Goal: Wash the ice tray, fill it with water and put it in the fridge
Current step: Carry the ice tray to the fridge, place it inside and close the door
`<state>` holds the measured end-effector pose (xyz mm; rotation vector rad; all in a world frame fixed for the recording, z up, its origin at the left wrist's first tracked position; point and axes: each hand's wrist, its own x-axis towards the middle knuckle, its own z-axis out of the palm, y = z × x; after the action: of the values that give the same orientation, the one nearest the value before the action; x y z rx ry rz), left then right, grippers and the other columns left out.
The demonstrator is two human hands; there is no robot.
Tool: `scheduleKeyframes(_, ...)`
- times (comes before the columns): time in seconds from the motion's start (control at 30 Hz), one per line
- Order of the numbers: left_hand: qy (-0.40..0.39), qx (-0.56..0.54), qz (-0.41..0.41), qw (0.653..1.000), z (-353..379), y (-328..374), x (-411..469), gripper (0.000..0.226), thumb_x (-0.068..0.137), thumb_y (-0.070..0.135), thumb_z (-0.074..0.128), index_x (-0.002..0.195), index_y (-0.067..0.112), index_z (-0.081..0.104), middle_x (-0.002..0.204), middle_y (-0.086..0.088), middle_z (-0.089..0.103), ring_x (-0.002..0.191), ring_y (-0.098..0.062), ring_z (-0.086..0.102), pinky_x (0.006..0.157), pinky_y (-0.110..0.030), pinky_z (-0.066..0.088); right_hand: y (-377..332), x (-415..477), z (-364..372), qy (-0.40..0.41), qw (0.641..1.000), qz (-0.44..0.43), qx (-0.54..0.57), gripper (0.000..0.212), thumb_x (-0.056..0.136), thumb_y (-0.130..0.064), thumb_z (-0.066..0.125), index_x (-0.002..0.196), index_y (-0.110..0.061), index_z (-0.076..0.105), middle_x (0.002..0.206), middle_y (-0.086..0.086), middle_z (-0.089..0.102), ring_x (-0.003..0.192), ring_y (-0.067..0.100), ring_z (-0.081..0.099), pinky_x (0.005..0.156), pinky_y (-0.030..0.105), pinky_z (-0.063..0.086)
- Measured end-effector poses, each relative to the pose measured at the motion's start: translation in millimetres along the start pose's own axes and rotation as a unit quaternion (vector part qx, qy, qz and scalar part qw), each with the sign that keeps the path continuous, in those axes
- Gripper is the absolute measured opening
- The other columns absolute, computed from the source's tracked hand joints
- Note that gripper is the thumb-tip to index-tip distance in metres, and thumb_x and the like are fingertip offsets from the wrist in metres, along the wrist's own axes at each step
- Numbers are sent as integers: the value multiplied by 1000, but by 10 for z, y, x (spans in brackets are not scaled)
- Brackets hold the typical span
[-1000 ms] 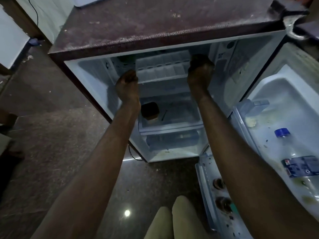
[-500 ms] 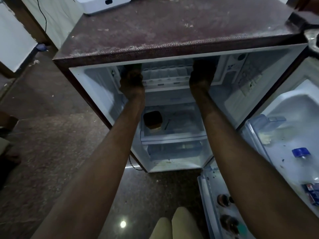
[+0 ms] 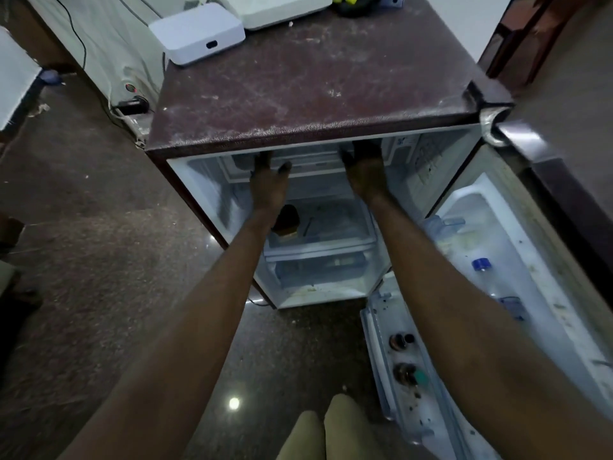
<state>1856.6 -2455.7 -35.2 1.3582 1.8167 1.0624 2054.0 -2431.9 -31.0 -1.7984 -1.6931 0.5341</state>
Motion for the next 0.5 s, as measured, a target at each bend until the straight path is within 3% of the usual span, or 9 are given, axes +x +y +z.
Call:
scheduleKeyframes(0.1,-59,81,28,995,-61,212,-587,54,106,22,58,157,12,42,171,-10,25,157,-28,27,122,-43,37,-207,-432,-266,-78,990,-52,-106,48,108,-22,52,151,0,48,159,19,46,144,36,45,120,41,36)
scheduleKeyframes(0.2,-68,144,65,985,-40,403,-1079,52,106,14,54,157,10,42,168,-13,31,146,-32,45,107,-40,50,-357,-805,-462,-131,973,-87,-171,46,106,-17,52,148,0,51,162,18,41,144,37,45,116,42,39)
scheduleKeyframes(0.23,-69,152,73,983,-22,461,-1215,52,105,12,53,157,10,42,168,-13,32,148,-33,43,106,-40,49,-398,-909,-517,-134,969,-97,-185,44,104,-16,53,145,1,53,162,17,42,144,37,45,115,42,40)
scheduleKeyframes(0.3,-74,157,98,980,23,545,-1446,54,105,8,52,157,7,41,170,-11,28,159,-29,22,119,-41,40,-442,-1079,-621,-140,962,-113,-207,43,101,-14,53,141,1,56,158,18,47,142,36,47,113,43,42)
scheduleKeyframes(0.4,-81,160,132,975,64,651,-1727,56,105,9,50,159,4,36,171,-11,23,162,-27,10,128,-43,28,-450,-1290,-792,-113,959,-137,-220,32,91,-8,58,121,3,65,137,24,62,123,40,60,101,47,50)
scheduleKeyframes(0.5,-84,162,160,970,49,734,-2049,59,106,13,51,161,4,32,173,-10,19,162,-28,7,128,-44,28,-431,-1517,-1008,-81,959,-154,-223,26,79,0,64,103,6,70,114,28,69,103,45,65,88,48,52)
